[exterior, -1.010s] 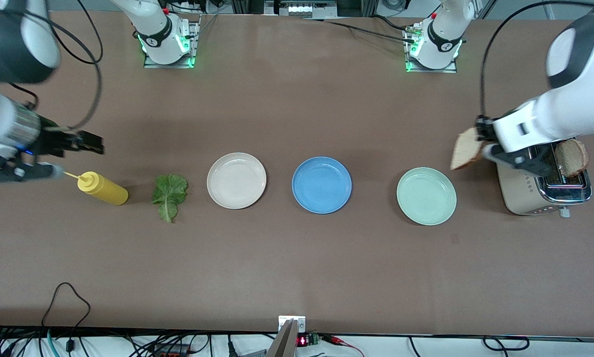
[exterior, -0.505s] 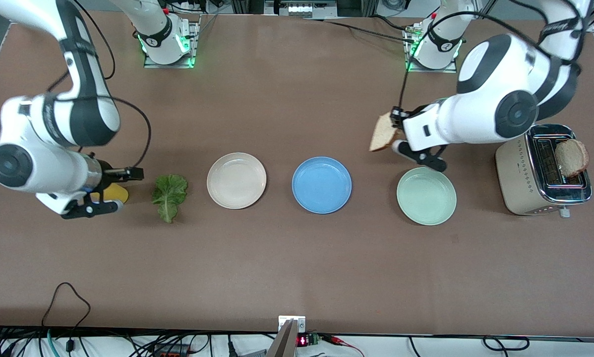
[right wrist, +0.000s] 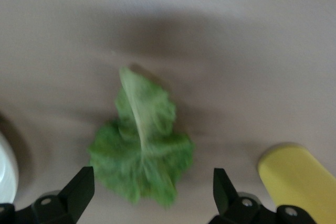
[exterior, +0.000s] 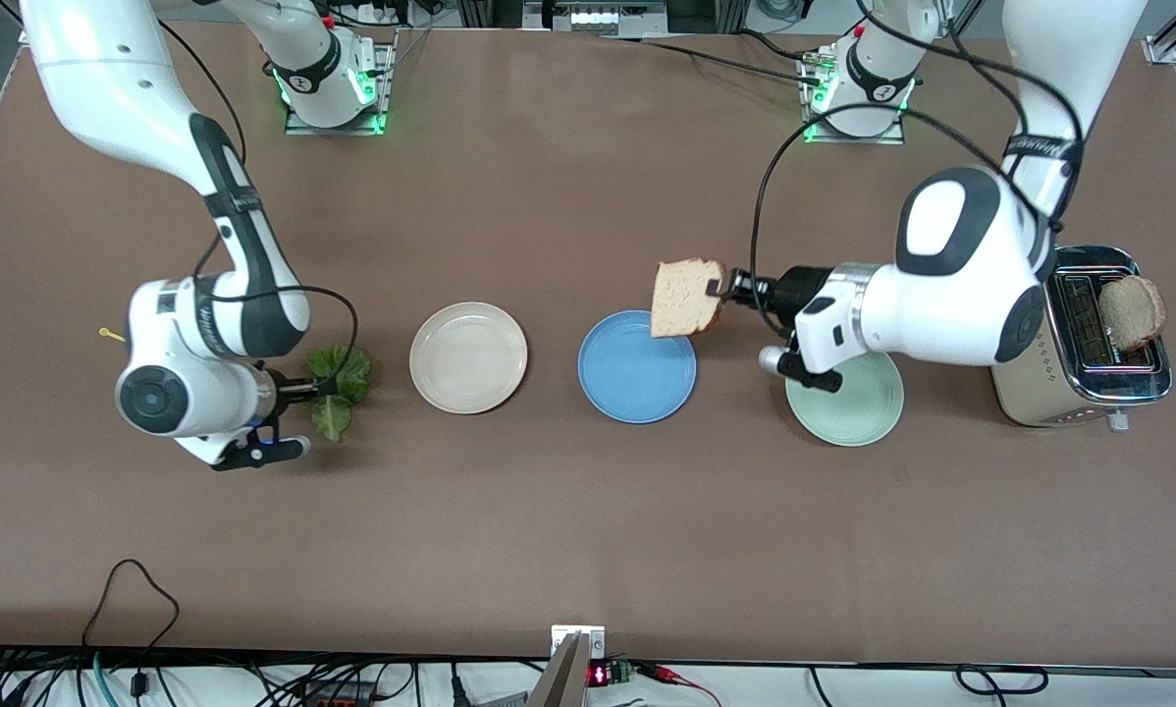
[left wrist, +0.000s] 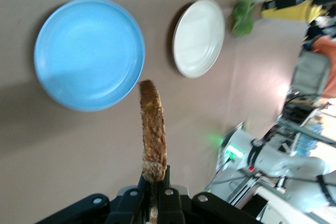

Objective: Make sandwich in blue plate with both arms
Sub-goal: 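Carry the bread onto the blue plate while the right gripper grasps lettuce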

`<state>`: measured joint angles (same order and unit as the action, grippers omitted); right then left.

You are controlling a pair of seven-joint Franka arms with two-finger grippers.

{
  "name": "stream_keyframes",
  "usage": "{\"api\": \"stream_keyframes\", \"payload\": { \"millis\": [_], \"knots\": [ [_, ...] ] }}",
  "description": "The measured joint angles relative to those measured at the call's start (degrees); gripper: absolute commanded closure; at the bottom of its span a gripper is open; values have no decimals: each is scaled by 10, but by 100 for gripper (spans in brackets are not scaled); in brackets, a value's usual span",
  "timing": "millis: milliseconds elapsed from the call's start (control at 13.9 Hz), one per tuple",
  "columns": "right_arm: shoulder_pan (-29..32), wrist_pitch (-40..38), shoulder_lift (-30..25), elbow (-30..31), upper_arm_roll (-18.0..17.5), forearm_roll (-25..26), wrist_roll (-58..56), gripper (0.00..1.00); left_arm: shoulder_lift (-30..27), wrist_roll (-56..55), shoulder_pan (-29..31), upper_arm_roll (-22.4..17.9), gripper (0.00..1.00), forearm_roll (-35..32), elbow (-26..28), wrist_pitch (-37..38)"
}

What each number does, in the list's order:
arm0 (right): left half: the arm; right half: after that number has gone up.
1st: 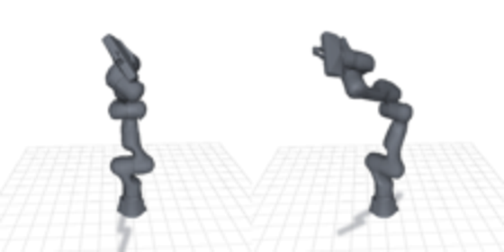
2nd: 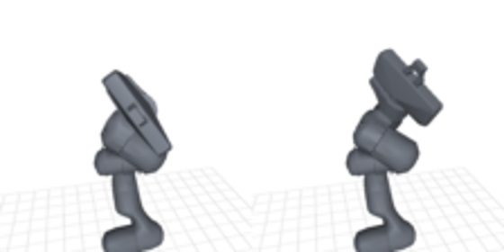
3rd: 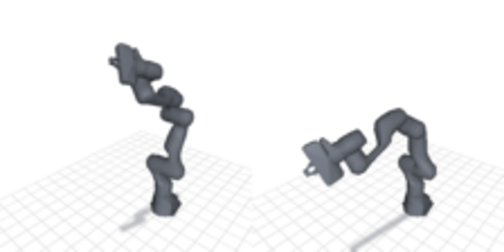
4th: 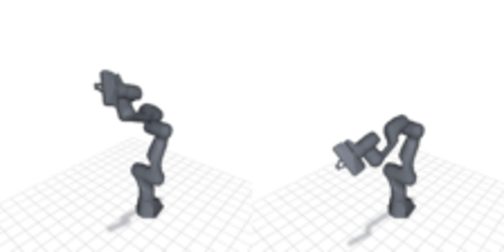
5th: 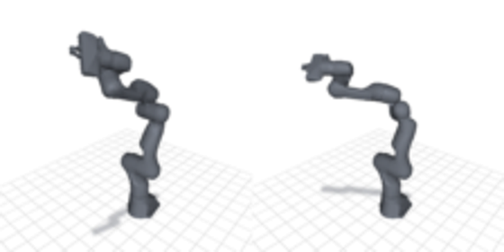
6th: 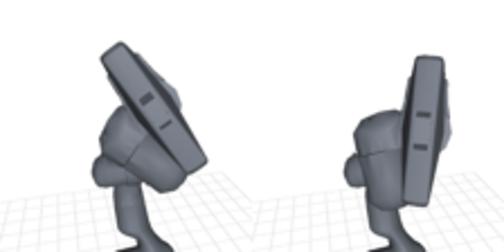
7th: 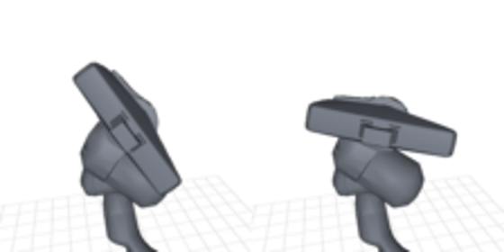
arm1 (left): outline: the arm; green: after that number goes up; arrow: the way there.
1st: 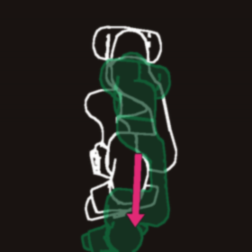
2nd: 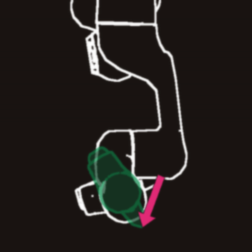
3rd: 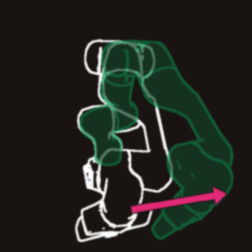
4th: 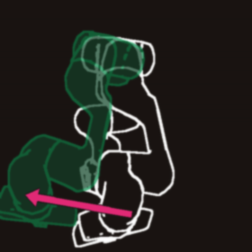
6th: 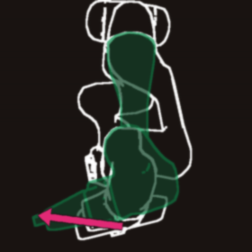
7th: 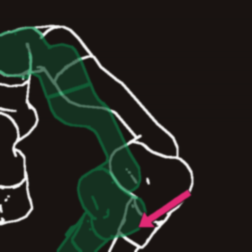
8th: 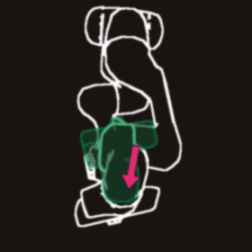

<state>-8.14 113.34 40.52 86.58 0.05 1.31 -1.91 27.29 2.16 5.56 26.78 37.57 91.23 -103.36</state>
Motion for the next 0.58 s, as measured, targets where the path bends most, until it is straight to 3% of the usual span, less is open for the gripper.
{"api": "stream_keyframes", "payload": {
  "millis": [144,361,433,577],
  "knots": [
    [-5,41,22,-1,0,-15,0,0,29,88,2,-1,100,48,9,-31],
    [-11,79,40,-1,0,-16,-1,60,61,254,17,-4,100,136,58,-91],
    [-12,82,42,-1,0,-16,-3,72,69,310,22,-4,100,151,77,-105],
    [-12,83,42,-4,0,-16,-13,88,85,404,28,-4,100,173,105,-127]
  ]
}}
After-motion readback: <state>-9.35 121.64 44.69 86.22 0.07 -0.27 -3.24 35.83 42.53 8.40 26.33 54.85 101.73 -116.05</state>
